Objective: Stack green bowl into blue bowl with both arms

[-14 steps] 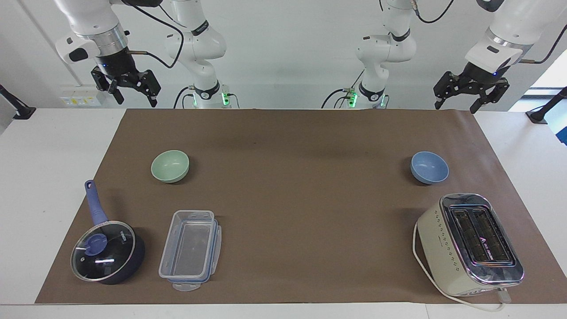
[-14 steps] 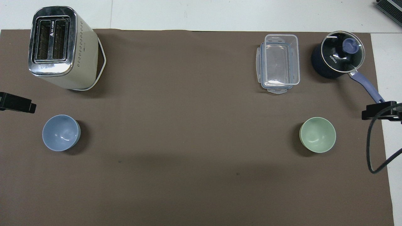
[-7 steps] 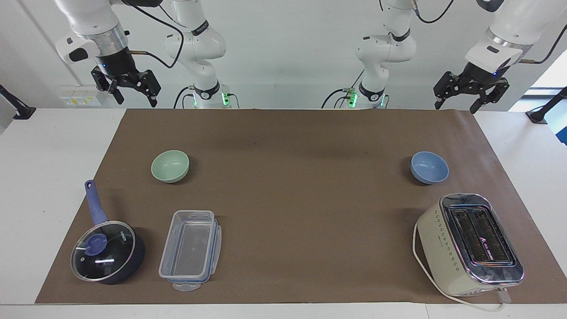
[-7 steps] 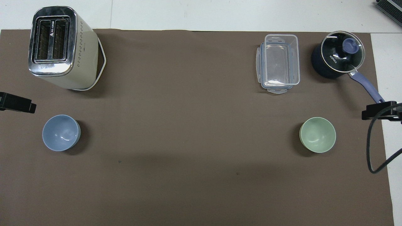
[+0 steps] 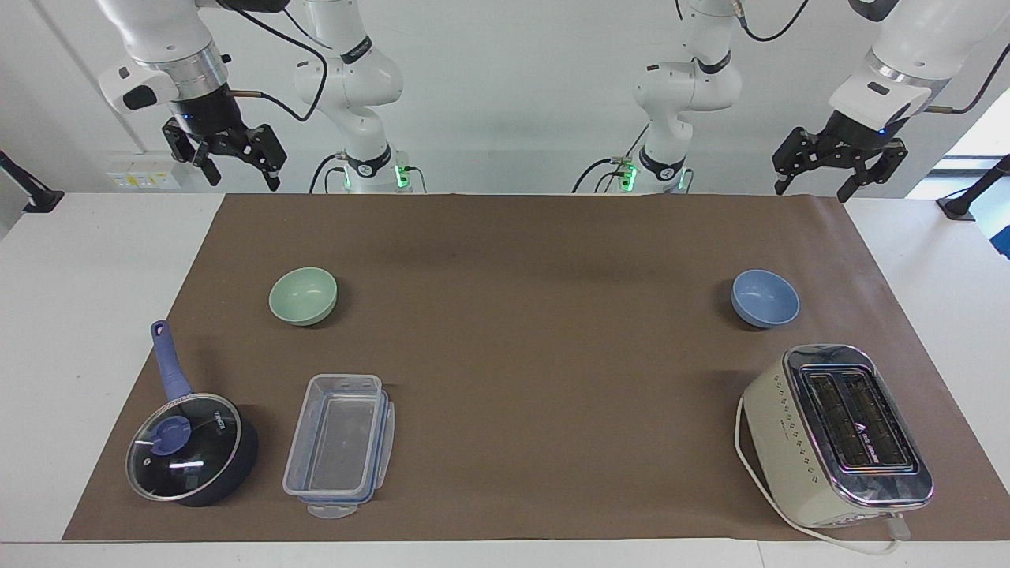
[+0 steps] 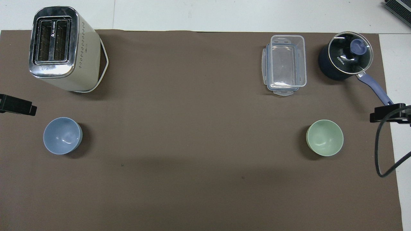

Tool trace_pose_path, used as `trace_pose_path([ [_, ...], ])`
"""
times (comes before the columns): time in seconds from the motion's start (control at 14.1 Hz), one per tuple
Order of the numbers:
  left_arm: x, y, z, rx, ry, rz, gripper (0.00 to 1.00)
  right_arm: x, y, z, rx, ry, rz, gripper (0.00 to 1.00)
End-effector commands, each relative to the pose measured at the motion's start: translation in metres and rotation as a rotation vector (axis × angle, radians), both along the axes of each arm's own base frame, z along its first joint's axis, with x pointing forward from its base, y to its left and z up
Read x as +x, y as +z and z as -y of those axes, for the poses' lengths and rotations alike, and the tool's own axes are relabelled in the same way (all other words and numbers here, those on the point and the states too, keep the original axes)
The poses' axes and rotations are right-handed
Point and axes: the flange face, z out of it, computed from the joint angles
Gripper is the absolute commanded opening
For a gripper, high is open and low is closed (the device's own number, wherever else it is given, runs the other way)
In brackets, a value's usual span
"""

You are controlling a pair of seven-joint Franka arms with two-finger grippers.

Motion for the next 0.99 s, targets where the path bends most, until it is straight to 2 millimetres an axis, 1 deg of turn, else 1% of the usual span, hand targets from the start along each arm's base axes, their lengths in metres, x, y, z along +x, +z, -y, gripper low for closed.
trace_pose_path([
  [0.0,-0.008,0.000,0.001,-0.008,0.009,-0.007,1.00,-0.003,0.001,0.003,0.001,0.015,-0.002,1.00],
  [0.5,-0.006,0.000,-0.004,-0.010,0.020,0.002,1.00,-0.003,0.001,0.003,0.001,0.016,-0.002,1.00],
  [0.64,-0.007,-0.001,-0.012,-0.011,0.030,0.011,1.00,-0.003,0.001,0.003,0.001,0.015,-0.002,1.00],
  [0.85,-0.015,-0.014,-0.025,-0.014,0.044,0.028,1.00,-0.003,0.001,0.003,0.001,0.016,-0.002,1.00],
  [0.92,-0.016,-0.021,-0.032,-0.014,0.059,0.033,1.00,-0.003,0.001,0.003,0.001,0.015,-0.002,1.00],
])
